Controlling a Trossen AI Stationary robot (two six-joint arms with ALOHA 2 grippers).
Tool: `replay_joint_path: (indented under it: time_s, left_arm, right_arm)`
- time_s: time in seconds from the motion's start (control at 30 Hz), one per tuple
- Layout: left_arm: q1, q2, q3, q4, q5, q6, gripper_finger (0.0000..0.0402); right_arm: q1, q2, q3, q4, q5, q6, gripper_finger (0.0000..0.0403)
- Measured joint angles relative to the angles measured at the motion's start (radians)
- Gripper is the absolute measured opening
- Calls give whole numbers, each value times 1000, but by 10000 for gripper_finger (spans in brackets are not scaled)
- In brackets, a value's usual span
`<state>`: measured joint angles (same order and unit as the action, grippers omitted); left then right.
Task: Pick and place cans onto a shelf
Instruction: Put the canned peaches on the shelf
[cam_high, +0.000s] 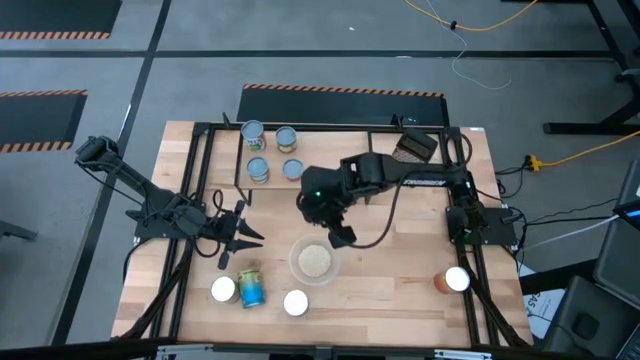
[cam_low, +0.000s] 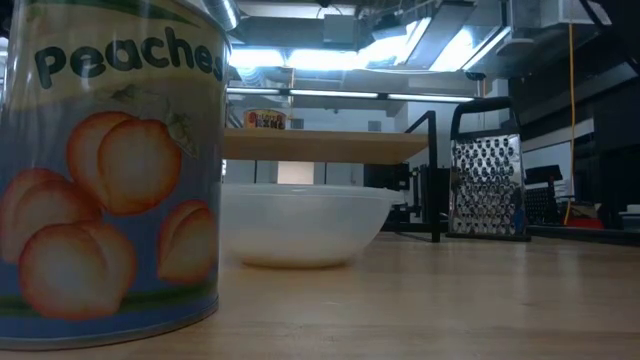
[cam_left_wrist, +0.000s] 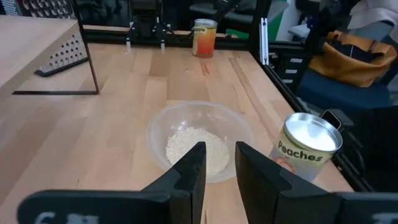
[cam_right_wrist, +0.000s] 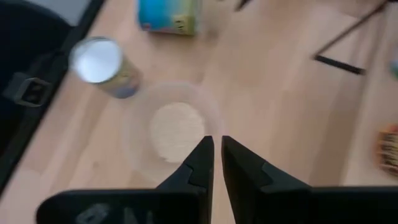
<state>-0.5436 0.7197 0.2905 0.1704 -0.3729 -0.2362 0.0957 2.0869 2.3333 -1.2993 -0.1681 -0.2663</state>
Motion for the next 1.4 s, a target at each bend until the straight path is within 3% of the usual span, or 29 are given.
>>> replay_joint_path:
  time_s: [0.33,0.93,1.13,1.4]
  left_arm:
    - [0,0,0,65,-4,7,129]
    - [0,0,0,87,-5,8,129]
    - [0,0,0,87,-5,7,129]
    - [0,0,0,89,-28,7,128]
  right_arm:
    - [41,0,0,-82,-45,5,37]
    - [104,-52,-20,-269,-43,75,37]
    - [120,-222,-305,-172,-5,147,37]
    - [119,-509,-843,275,2,262,37]
